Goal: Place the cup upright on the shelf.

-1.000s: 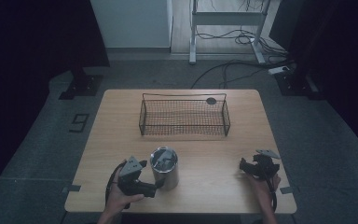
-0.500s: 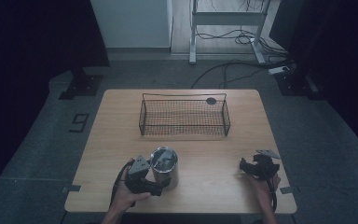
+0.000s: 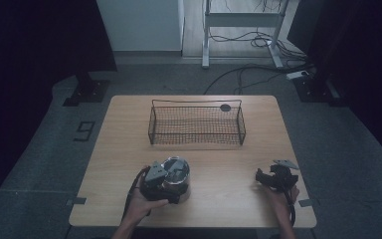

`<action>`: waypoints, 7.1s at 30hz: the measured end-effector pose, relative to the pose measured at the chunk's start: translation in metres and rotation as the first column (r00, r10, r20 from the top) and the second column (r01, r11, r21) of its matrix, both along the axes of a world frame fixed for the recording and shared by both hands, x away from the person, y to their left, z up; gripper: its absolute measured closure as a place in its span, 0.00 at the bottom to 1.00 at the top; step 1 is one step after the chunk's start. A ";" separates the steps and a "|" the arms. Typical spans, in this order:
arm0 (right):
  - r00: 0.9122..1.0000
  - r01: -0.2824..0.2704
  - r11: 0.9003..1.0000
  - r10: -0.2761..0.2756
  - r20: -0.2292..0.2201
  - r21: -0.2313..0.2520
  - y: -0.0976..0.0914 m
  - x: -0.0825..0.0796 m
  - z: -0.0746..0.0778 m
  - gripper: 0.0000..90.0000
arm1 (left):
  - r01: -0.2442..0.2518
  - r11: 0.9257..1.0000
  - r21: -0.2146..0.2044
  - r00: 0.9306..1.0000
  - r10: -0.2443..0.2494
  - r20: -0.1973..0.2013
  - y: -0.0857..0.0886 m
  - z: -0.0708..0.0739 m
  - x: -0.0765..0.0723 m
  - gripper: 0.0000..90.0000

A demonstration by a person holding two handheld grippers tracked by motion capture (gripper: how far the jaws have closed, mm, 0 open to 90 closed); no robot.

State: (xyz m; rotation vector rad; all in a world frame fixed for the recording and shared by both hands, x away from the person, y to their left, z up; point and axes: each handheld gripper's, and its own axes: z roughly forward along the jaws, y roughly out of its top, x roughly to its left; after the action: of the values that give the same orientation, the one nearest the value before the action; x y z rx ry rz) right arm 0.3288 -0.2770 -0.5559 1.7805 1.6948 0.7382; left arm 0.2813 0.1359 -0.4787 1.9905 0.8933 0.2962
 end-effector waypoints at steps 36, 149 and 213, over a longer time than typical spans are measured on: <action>1.000 -0.002 1.000 0.002 0.004 0.000 0.000 0.000 0.000 0.08 | -0.032 0.999 0.033 0.996 0.029 0.088 -0.015 -0.006 0.003 0.04; 1.000 0.003 1.000 -0.003 0.010 0.000 0.000 -0.001 0.000 0.10 | -0.246 0.967 -0.065 0.961 0.252 0.113 0.025 0.088 0.073 0.04; 1.000 0.001 1.000 -0.001 0.011 -0.001 -0.001 -0.001 0.000 0.10 | -0.259 0.964 -0.053 0.954 0.264 0.140 0.004 0.129 0.130 0.04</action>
State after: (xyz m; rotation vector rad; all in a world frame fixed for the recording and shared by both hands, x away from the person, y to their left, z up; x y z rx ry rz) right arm 0.3282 -0.2775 -0.5559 1.7733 1.6861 0.7453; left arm 0.4114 0.1403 -0.3494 1.7929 1.0604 0.5667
